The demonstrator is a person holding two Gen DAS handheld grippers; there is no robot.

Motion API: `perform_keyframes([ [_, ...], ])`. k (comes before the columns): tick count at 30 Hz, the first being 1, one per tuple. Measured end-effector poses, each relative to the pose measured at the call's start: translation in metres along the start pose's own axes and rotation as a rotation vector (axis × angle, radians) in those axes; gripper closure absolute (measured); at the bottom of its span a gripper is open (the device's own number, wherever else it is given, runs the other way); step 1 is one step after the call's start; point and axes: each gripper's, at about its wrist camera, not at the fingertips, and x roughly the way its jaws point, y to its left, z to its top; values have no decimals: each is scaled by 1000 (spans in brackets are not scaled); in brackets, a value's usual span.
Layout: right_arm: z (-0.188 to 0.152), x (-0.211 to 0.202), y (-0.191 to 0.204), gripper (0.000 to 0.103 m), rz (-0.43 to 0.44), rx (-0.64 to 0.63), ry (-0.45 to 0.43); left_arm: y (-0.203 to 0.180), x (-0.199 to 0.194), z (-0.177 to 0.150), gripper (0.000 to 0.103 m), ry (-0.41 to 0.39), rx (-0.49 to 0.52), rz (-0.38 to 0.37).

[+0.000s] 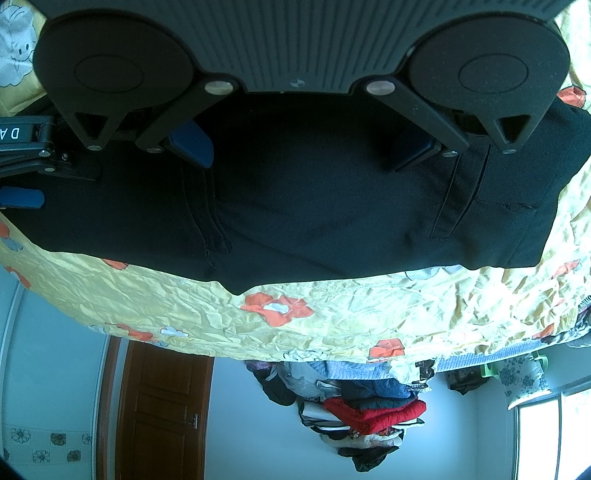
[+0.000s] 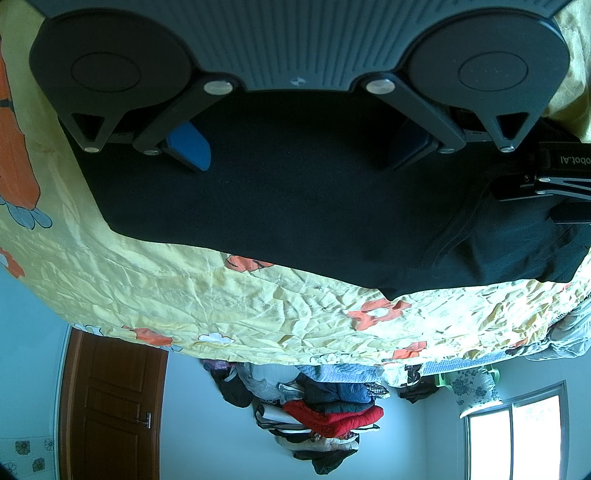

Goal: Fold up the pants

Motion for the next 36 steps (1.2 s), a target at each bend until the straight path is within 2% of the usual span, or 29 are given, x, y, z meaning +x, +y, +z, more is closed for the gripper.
perform_keyframes([
  [12,-1,-3,-1,0,-11,11,-2,5,-5,3,0,7,6,-24],
  [15,1,-13,2,0,-15,59,2,15,-22,5,0,-13,-21,50],
  [18,7,-32,15,0,84,55,-51,29,-45,5,0,-55,15,143],
  [20,12,-46,35,0,119,-26,-121,42,-57,7,0,-65,42,200],
  [23,17,-65,79,0,130,-259,-233,64,-70,6,0,-72,55,281],
  [26,16,-66,126,0,107,-495,-273,94,-81,4,0,-51,15,337],
  [29,8,-57,169,0,111,-657,-287,124,-90,2,0,-31,-61,356],
  [32,0,-50,203,0,176,-761,-282,146,-98,1,0,1,-128,366],
  [36,-10,-35,239,0,209,-884,-238,176,-106,0,1,30,-290,275],
])
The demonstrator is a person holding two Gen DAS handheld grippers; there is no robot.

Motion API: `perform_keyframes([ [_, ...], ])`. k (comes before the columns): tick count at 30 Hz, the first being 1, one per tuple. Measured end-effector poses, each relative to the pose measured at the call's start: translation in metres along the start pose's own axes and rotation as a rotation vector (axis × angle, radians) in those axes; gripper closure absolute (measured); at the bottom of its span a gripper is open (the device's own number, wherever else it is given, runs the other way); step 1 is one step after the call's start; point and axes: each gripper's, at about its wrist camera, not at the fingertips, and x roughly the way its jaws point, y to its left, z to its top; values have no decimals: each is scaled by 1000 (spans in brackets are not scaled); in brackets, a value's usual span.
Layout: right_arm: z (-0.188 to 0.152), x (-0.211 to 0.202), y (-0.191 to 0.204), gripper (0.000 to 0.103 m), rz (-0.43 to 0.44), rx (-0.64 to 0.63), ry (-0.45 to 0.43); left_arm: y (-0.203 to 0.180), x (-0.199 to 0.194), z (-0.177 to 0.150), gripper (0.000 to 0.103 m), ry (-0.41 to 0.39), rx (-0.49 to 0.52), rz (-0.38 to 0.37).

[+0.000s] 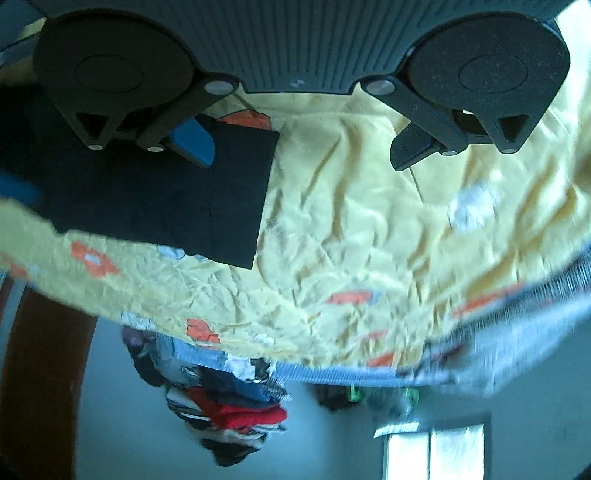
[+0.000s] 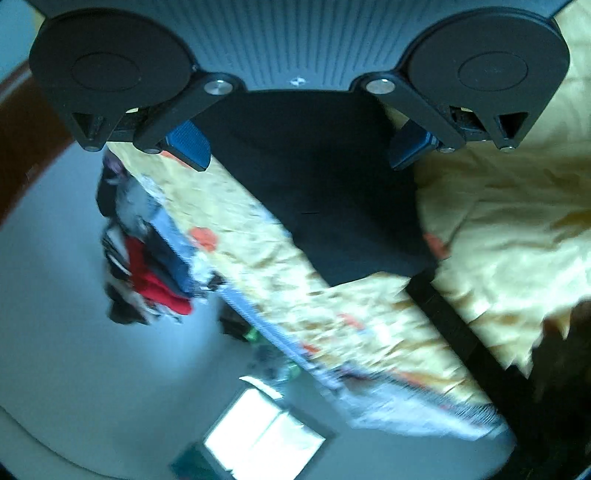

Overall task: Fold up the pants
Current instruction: 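Grasp the leg ends of the black pants with the left and right grippers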

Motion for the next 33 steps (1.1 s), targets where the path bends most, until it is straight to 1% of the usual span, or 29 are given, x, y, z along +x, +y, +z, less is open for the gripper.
perform_keyframes([
  [2,4,15,9,0,16,-25,37,11,2,-1,2,41,-96,-71],
  [4,6,23,12,0,-19,-29,30,21,6,-1,2,84,-191,-171],
  [7,11,37,15,0,-91,-34,36,24,17,-4,2,153,-301,-302],
  [10,11,41,10,0,-146,7,-1,23,31,-7,1,209,-401,-410],
  [15,12,29,-5,0,-181,98,-69,14,55,-7,1,268,-532,-549],
  [17,14,26,-11,0,-176,125,-78,8,66,-8,1,289,-590,-615],
  [18,15,25,-15,0,-169,141,-78,5,73,-8,1,299,-617,-634],
  [20,15,24,-19,0,-150,166,-81,1,84,-9,1,310,-664,-648],
  [22,15,20,-24,0,-133,177,-79,-2,87,-5,1,261,-671,-644],
  [23,16,17,-27,0,-105,170,-69,-2,91,-4,3,260,-683,-643],
  [25,14,8,-34,0,-22,162,-68,1,95,0,3,254,-708,-642],
  [27,11,-7,-46,0,72,192,-97,4,100,4,9,251,-714,-638],
  [28,9,-12,-53,0,96,218,-117,4,102,6,14,251,-705,-631],
  [29,7,-15,-62,0,106,252,-134,3,104,7,24,252,-693,-625],
  [30,6,-14,-71,0,102,290,-141,2,106,8,30,253,-683,-613],
  [32,4,-7,-84,0,94,362,-116,-1,109,6,55,259,-670,-582],
  [33,4,1,-87,0,98,388,-86,-1,109,4,61,254,-662,-567],
])
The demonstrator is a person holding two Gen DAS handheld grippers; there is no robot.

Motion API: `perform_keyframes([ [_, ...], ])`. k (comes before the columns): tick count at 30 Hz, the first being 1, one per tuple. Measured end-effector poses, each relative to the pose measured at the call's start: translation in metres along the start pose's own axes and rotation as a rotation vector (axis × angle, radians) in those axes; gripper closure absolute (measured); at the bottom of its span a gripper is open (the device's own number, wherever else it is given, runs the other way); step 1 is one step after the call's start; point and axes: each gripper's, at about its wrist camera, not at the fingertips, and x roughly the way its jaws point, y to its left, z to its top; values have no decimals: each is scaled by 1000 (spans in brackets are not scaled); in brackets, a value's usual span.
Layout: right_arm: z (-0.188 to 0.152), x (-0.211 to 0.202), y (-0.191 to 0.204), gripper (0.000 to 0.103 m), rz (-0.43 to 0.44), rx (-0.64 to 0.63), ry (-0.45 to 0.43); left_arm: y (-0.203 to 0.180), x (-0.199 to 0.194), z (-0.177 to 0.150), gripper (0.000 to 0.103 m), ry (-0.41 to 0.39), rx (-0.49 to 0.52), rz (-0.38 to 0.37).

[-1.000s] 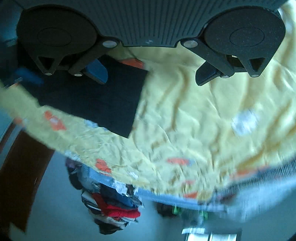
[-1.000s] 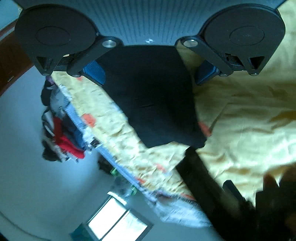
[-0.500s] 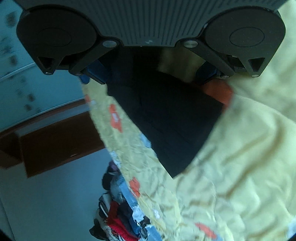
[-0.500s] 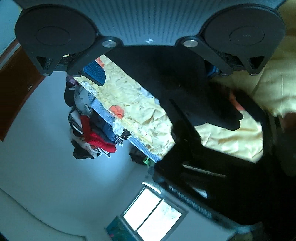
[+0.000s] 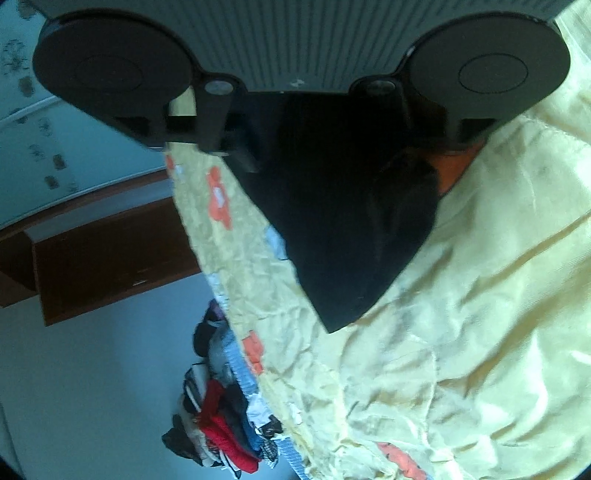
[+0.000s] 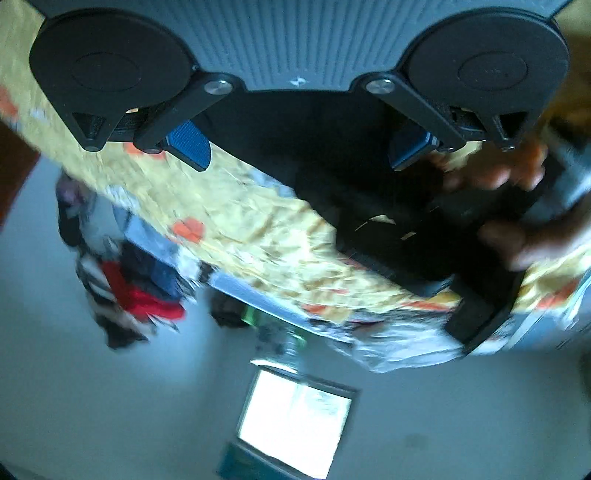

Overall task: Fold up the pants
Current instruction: 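Grasp the leg ends of the black pants with the left and right grippers, then lift the leg ends and fold them over toward the waistband with both grippers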

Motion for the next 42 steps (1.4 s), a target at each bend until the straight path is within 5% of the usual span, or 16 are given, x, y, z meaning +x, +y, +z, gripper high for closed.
perform_keyframes([
  [2,-1,23,-5,27,12,21,75,3,-1,-3,76,-18,23,30],
  [4,-3,46,-5,50,17,35,146,1,-4,-6,79,-40,52,43],
  [7,-10,68,-1,61,52,63,191,-11,-8,-14,82,-77,150,89],
  [10,-10,58,1,62,67,86,160,-39,-16,-30,86,-143,318,138],
  [19,-14,7,-55,61,111,292,-11,-134,-32,-97,89,-249,715,99],
  [27,-50,-64,-120,61,75,453,-93,-198,-3,-164,88,-215,910,22],
  [42,-121,-120,-192,61,-123,539,-28,-247,80,-259,85,-59,1103,-59],
])
